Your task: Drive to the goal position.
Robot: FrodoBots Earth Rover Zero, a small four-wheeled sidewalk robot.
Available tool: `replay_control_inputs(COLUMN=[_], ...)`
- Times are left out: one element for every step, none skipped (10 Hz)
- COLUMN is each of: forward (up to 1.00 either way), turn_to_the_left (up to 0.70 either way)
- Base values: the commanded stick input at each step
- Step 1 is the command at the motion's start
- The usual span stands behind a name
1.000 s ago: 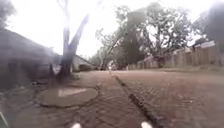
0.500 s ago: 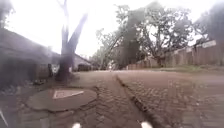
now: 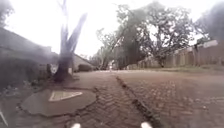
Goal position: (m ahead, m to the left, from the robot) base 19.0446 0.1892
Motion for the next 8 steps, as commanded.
replay_control_inputs(forward=[0.30,0.30,0.30,0.30,0.30,0.30,0.30,0.30], turn_to_the_left=[0.09,0.00,0.00,0.05,0.02,0.00,0.04,0.09])
